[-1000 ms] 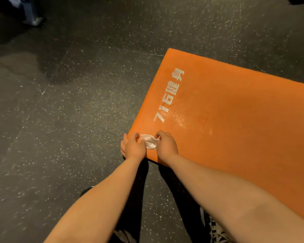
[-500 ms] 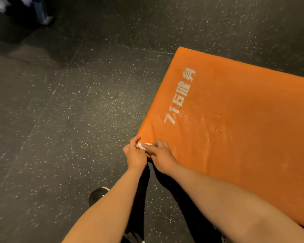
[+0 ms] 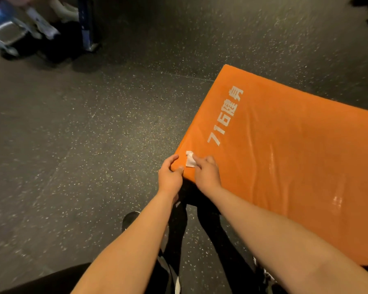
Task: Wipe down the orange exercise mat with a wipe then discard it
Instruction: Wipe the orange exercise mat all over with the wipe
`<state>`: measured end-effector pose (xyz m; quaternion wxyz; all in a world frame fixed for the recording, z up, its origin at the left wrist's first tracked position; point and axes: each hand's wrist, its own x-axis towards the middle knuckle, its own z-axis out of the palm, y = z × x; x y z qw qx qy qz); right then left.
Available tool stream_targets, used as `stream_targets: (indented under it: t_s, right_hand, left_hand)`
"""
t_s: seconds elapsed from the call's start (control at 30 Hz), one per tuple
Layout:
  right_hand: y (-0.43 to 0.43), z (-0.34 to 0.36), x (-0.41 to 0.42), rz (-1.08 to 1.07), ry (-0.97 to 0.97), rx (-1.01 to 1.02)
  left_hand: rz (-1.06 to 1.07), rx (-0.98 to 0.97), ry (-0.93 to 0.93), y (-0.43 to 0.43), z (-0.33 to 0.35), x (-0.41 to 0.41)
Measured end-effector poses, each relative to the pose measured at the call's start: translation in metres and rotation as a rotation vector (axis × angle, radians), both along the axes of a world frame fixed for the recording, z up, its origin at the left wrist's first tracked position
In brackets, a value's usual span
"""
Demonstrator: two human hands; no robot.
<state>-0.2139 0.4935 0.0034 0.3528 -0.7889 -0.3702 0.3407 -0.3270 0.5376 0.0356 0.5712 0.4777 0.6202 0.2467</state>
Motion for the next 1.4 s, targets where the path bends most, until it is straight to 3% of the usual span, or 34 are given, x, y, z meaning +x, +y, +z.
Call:
stream_targets:
  t_s: [0.2, 0.3, 0.43, 0.53, 0.67, 0.8, 0.93, 1.03, 1.1, 1.3, 1.4]
  right_hand:
    - [0.003, 0.032, -0.003, 0.100, -0.006, 0.053]
    - [0.004, 0.049, 0.010, -0.007, -0.146, 0.003]
    - [0.005, 0.061, 0.018, -0.138, -0.091, -0.088]
    - [-0.007, 0.048, -0.004, 0.001, -0.047, -0.112]
    - [-0.046, 0.019, -0.051, 0.369, -0.011, -0.082]
    - [-0.075, -0.004, -0.062, 0.513, -0.083, -0.085]
    - [-0.078, -0.018, -0.045, 0.348, -0.243, -0.165]
    - [-0.075, -0.025, -0.025, 0.154, -0.249, -0.318]
    - [-0.073, -0.026, -0.028, 0.154, -0.251, -0.350]
    - [-0.064, -0.023, -0.071, 0.598, -0.252, -0.134]
    - [-0.059, -0.031, -0.056, 0.689, -0.341, -0.124]
  left_hand:
    - [0.074, -0.018, -0.118, -0.005, 0.029, 0.009]
    - [0.095, -0.002, -0.174, 0.000, 0.048, 0.014]
    - [0.071, 0.033, -0.170, -0.006, 0.059, 0.008]
    - [0.099, 0.030, -0.083, -0.029, 0.040, -0.015]
    - [0.036, -0.015, 0.126, -0.063, 0.003, -0.054]
    - [-0.016, -0.028, 0.237, -0.087, -0.012, -0.074]
    - [-0.051, -0.021, 0.280, -0.087, -0.016, -0.074]
    - [-0.053, 0.005, 0.281, -0.087, -0.019, -0.073]
    - [-0.022, -0.003, 0.274, -0.086, -0.022, -0.072]
    - [0.052, -0.070, 0.213, -0.084, -0.035, -0.072]
    - [0.036, -0.059, 0.221, -0.085, -0.041, -0.075]
